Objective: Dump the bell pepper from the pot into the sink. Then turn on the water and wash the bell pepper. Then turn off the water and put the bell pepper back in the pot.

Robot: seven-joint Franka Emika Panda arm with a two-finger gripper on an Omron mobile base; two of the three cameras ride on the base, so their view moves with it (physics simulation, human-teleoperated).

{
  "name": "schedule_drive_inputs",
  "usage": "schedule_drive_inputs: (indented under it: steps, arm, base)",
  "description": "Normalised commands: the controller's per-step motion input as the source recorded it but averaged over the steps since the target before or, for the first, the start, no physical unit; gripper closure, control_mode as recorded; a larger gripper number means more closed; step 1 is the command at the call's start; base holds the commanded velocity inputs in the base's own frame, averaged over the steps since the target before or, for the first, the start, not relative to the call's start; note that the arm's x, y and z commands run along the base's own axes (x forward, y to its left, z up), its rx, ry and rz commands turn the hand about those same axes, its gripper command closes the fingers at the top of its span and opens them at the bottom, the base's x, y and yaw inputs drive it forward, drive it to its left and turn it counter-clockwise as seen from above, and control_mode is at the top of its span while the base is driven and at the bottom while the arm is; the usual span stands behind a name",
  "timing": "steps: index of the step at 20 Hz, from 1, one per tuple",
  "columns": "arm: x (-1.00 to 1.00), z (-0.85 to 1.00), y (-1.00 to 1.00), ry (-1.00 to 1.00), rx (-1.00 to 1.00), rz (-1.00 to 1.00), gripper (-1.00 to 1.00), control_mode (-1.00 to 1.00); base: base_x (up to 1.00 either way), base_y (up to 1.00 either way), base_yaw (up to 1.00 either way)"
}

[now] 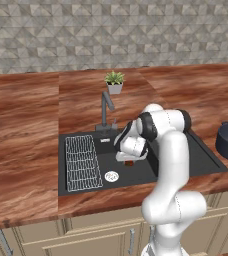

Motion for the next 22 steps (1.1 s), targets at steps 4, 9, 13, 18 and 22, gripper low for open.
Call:
schedule_drive_inputs:
  steps: [4, 9, 13, 18, 22]
  arm:
    - [-0.06, 0.04, 0.0, 0.0, 0.0, 0.0, 1.0, -1.0]
    - [0.0, 0.61, 0.0, -0.02, -0.05, 0.0, 1.0, -1.0]
    - [0.0, 1.0, -0.01, -0.07, -0.09, 0.0, 1.0, -1.0]
    - [0.0, 0.96, 0.0, -0.05, -0.11, 0.0, 1.0, -1.0]
    - [-0.07, 0.9, -0.1, 0.0, -0.05, 0.0, 1.0, -1.0]
  base:
    - [0.0, 0.0, 0.0]
    - [0.0, 0.0, 0.0]
    - [0.0, 0.0, 0.0]
    - [0.0, 0.0, 0.0]
    - [0.0, 0.0, 0.0]
